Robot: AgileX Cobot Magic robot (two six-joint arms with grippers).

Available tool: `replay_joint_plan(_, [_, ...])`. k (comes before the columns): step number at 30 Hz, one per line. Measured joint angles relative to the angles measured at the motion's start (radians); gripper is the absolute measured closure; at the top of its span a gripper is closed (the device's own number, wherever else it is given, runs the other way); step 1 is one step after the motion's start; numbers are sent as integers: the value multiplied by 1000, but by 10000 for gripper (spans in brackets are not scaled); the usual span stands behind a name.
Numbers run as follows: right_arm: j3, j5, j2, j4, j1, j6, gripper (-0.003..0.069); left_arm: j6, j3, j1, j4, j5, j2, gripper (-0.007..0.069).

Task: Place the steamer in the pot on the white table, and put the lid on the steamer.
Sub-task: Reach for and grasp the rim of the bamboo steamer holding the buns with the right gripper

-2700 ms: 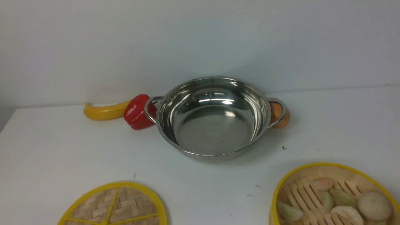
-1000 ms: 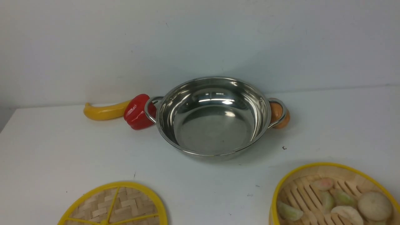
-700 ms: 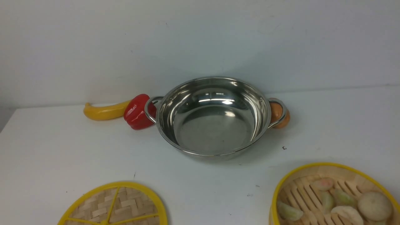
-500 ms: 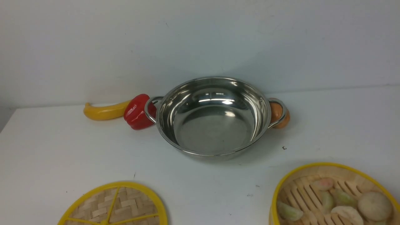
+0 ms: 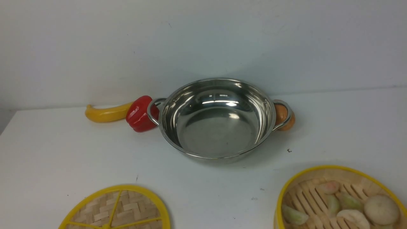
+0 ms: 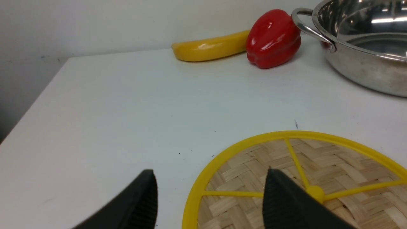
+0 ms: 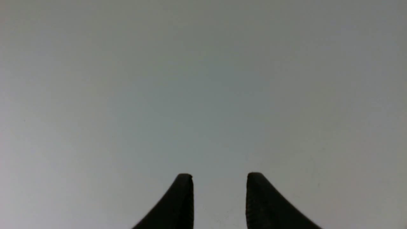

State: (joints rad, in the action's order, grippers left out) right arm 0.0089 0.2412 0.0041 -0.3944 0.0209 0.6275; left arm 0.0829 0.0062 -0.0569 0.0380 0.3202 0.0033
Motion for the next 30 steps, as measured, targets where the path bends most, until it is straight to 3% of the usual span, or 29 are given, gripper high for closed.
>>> replay_joint_plan(2, [0,-39,-1,46,3,18,410,0,0,0,0,0,0,209])
replay_joint_plan(8, [-111,-398,-5,341,94,1,410,0,0,0,0,0,0,209])
replay_joint_plan(16, [-367,-583,61,377,270,-47,410,0,0,0,-1,0,0,209])
replay_joint_plan(18, [-421,-663,108,387,304,-91,410,0,0,0,-1,0,0,209])
replay_joint_plan(23, [-603,-1144,383,422,416,-338,410,0,0,0,-1,0,0,209])
replay_joint_plan(25, [-639,-1260,486,452,438,-417,410,0,0,0,-1,0,0,209])
replay_joint_plan(30, [-705,-1352,728,561,449,-497,410,0,0,0,-1,0,0,209])
